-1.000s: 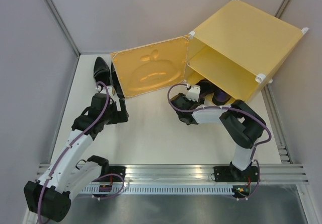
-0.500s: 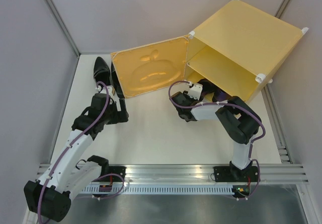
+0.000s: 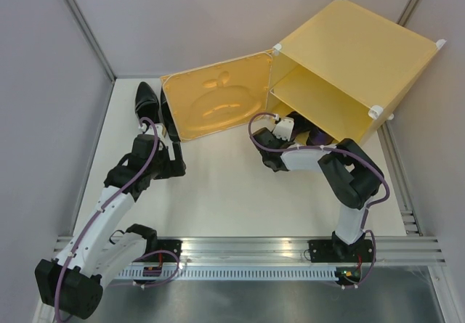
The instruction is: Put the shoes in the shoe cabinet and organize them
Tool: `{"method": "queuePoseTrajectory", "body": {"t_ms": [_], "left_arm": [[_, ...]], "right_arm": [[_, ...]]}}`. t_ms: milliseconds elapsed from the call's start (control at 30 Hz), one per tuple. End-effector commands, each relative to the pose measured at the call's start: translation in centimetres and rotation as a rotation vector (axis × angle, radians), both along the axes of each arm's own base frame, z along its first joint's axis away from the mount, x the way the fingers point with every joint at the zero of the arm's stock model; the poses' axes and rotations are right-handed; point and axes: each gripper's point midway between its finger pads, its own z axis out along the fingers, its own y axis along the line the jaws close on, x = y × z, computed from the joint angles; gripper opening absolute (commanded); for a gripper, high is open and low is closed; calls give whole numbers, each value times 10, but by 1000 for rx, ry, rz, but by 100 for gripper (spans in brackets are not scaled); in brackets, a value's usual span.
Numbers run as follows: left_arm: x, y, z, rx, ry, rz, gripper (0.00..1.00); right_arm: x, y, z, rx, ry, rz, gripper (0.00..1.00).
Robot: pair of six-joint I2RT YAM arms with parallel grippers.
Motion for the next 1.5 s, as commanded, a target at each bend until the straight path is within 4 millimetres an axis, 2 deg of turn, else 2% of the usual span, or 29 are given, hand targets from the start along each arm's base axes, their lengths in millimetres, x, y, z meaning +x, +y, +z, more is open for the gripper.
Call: {"method": "queuePoseTrajectory", "body": {"t_ms": [0,200,333,367,433,467,600,733,1200,1467], "left_arm": [[6,2,4,-6,-23,30,94],[6,2,4,-5,-20,31,94],[6,3,3,-3,-19,32,94],[7,3,4,-5,-22,33,94],[7,3,3,-3,-21,32,94],[7,3,3,-5,-21,33,94],[6,3,4,-3,-21,32,95],[6,2,4,-6,-20,32,95],[6,1,4,-11,-23,21,95],[6,1,4,-11,-23,19,95]], "right_arm": [[40,-31,44,17,-179,-131,24],[44,-36,61,28,-214,-136,25],[47,-37,76,24,-238,-136,34],[47,-38,77,25,-240,-138,44],[46,-37,76,29,-238,-140,58],[46,-38,75,29,-233,-140,69],[46,-35,65,46,-222,-149,82],[47,-26,56,76,-207,-130,84],[30,25,58,116,-210,-36,90],[33,25,54,83,-212,-92,93]]}}
